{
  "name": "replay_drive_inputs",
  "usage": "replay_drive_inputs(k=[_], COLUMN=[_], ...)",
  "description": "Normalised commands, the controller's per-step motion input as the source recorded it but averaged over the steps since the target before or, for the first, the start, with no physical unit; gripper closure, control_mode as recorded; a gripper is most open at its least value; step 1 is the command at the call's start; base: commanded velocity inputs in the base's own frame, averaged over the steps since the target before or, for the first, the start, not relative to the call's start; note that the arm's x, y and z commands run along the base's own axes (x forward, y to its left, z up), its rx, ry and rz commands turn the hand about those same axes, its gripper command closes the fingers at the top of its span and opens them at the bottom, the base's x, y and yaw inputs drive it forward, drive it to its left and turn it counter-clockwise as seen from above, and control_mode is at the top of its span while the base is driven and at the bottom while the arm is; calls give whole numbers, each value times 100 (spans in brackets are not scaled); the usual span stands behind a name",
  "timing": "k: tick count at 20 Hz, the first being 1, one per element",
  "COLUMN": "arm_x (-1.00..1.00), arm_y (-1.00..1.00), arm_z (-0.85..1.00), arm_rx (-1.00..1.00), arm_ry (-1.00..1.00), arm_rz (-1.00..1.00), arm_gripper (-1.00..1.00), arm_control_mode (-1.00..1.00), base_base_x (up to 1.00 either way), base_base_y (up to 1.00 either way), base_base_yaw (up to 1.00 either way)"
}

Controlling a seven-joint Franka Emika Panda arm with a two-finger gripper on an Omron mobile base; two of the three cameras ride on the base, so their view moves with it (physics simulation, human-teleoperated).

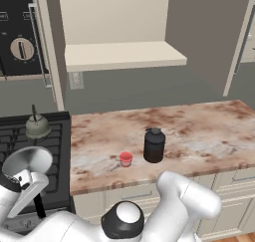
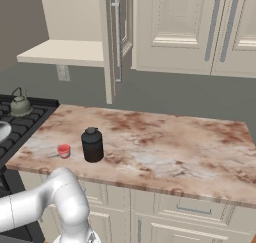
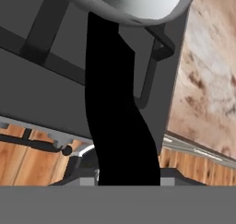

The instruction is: Pick the pan from the cabinet and place it on the stove. Then turn on the stove burner for the pan.

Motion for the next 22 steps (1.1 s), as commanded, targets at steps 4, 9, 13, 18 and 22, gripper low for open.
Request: replay_drive_inputs(k=[4, 9, 13, 18, 22], arm_x=[0, 0, -1, -14, -18], arm_y=[0, 0, 0, 0, 0], arm_z=[-7, 0, 2, 15, 29], arm_rx=[0, 0, 0, 0, 0], arm_ry=[0, 0, 0, -1, 0], arm_rz=[0, 0, 0, 0, 0], arm_gripper=[-100, -100, -100, -100, -100], arm_control_mode=[-100, -100, -100, -100, -100], base_base_x=[0, 0, 0, 0, 0], base_base_y=[0, 0, 0, 0, 0], base_base_yaw=[0, 0, 0, 0, 0])
